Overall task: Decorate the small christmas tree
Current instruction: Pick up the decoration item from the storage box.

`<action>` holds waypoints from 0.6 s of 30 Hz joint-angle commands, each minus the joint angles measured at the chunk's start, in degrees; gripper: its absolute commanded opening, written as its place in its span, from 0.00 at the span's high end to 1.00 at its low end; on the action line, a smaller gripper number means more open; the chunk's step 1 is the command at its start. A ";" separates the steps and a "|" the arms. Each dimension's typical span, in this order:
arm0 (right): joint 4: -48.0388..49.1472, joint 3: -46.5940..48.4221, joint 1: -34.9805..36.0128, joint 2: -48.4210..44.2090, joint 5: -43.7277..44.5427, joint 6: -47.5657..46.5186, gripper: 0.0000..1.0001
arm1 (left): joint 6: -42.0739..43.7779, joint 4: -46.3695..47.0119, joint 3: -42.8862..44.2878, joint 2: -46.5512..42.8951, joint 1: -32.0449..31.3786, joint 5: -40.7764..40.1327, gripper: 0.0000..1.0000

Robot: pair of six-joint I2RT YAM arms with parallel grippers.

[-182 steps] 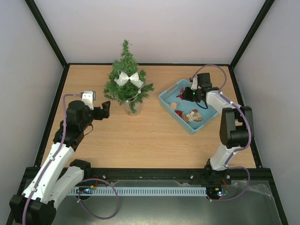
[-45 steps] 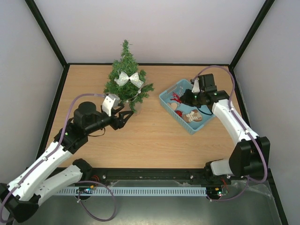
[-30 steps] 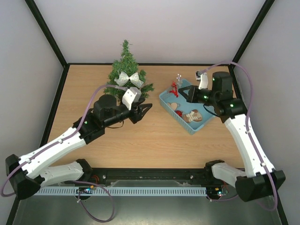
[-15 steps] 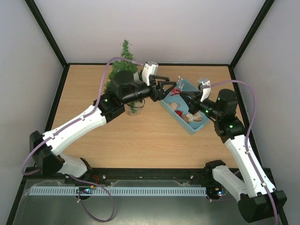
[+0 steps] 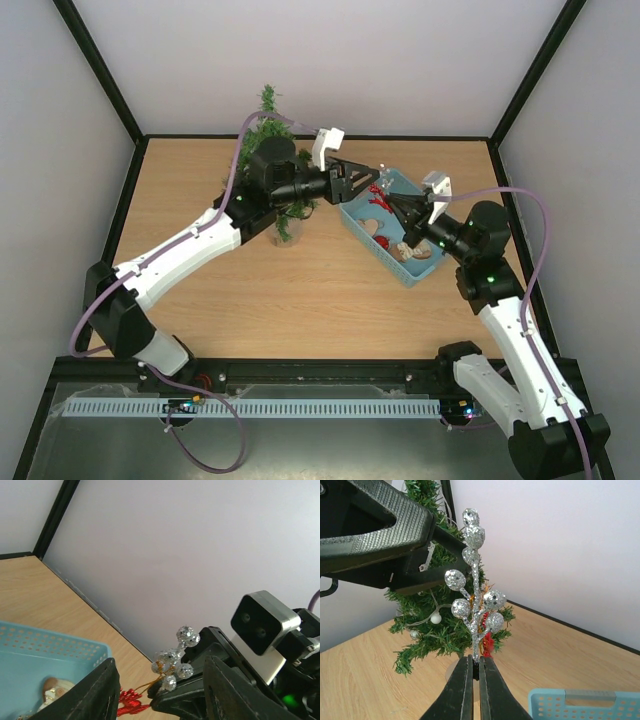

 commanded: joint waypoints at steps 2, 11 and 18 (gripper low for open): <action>1.18 1.71 0.35 -0.44 2.35 2.63 0.98 | 3.25 0.10 2.56 0.80 0.05 3.50 0.53; -10.98 10.62 0.32 -1.33 3.85 15.36 0.98 | 21.47 3.95 -7.01 -6.61 -1.23 2.89 0.53; -9.50 13.04 0.32 -2.91 -2.59 18.92 0.98 | 29.16 9.73 -10.60 -7.50 -3.35 7.51 0.37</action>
